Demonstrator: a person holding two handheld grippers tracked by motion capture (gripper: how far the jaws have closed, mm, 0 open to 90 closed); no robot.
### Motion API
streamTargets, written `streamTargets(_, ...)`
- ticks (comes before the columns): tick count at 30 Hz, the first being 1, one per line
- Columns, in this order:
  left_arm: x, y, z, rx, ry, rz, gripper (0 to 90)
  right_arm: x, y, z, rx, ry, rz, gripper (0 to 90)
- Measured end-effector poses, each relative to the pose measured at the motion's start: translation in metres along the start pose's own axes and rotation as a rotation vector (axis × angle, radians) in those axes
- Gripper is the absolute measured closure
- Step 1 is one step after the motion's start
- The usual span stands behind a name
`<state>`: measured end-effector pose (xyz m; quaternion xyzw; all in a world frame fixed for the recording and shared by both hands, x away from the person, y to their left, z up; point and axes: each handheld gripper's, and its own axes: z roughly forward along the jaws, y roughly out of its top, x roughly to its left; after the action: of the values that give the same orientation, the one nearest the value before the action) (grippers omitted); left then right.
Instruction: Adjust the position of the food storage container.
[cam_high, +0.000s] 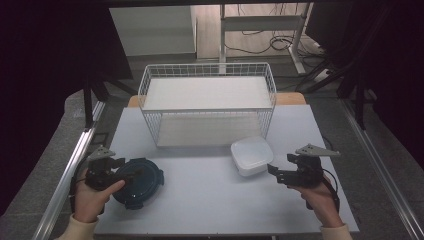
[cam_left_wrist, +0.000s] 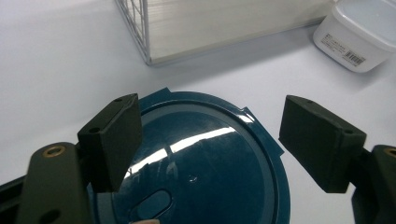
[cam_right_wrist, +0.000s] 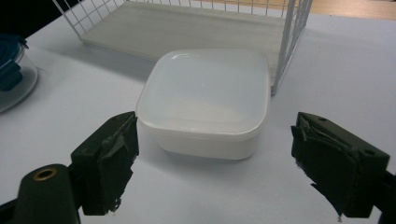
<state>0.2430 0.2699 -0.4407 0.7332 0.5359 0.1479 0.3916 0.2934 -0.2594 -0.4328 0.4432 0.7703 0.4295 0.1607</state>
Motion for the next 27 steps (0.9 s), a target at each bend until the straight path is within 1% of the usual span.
streamTargets(3,0.000,0.000,0.001,0.000,0.001,0.000,21.2,-0.003,0.000,0.001,0.008,-0.006,-0.005,15.2)
streamTargets(4,0.000,-0.001,0.001,-0.001,0.003,-0.004,21.2,-0.006,-0.001,0.002,0.015,-0.005,0.000,15.2)
streamTargets(7,0.001,-0.002,0.000,-0.003,0.004,-0.006,21.2,-0.007,-0.002,0.003,0.022,-0.003,0.003,15.1)
streamTargets(8,0.000,-0.002,-0.001,-0.011,0.000,-0.008,21.3,-0.007,-0.003,0.004,0.031,0.002,0.001,15.2)
streamTargets(10,0.000,-0.002,-0.002,-0.010,-0.004,-0.006,21.4,-0.005,-0.003,0.003,0.039,0.001,-0.008,15.2)
streamTargets(13,0.001,-0.004,-0.004,-0.010,-0.012,-0.005,21.4,-0.003,-0.001,0.001,0.032,-0.002,-0.011,15.2)
streamTargets(14,0.001,-0.004,-0.005,-0.012,-0.015,-0.009,21.4,-0.001,0.001,-0.001,0.023,0.000,-0.001,15.3)
streamTargets(15,0.002,-0.004,-0.006,-0.015,-0.017,-0.015,21.4,-0.001,0.001,-0.001,0.023,0.000,-0.001,15.3)
streamTargets(17,0.004,-0.004,-0.007,-0.018,-0.010,-0.013,21.5,0.001,0.002,-0.004,0.018,0.000,0.000,15.6)
streamTargets(18,0.005,-0.005,-0.007,-0.013,-0.008,-0.008,21.6,0.002,0.003,-0.005,0.017,-0.002,-0.011,16.0)
streamTargets(21,0.007,-0.007,-0.006,-0.008,-0.008,-0.014,22.0,0.002,0.003,-0.006,0.018,-0.001,-0.012,16.6)
streamTargets(23,0.008,-0.008,-0.006,-0.004,-0.007,-0.018,22.7,-0.001,0.004,-0.005,0.015,-0.001,-0.009,17.6)
streamTargets(27,0.012,-0.009,-0.008,-0.006,-0.005,-0.024,24.2,-0.003,0.004,-0.002,0.027,0.002,-0.009,17.8)
